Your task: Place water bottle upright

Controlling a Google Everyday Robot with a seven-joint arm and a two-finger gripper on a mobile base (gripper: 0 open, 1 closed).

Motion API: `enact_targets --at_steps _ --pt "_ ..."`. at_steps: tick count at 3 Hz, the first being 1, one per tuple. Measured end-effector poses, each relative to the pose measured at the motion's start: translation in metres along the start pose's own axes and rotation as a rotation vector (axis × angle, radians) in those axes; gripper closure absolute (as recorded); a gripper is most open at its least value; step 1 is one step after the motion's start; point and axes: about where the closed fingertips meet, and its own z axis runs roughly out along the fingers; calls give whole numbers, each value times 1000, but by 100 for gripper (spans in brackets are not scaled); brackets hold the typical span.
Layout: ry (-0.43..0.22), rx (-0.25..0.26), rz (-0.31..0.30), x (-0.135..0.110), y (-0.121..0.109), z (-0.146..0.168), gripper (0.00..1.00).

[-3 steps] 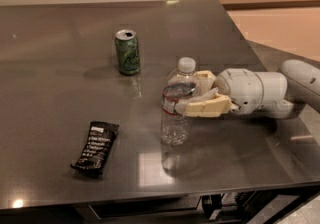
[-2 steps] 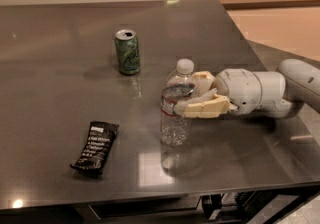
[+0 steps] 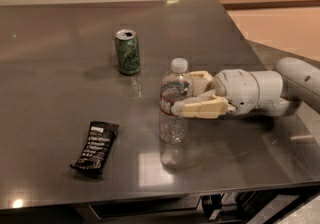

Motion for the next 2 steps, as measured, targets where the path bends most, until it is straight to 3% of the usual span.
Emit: enact_targets --at_steps 1,2 --pt "17 -8 1 3 0 -1 0" --pt "17 -8 1 3 0 -1 0"
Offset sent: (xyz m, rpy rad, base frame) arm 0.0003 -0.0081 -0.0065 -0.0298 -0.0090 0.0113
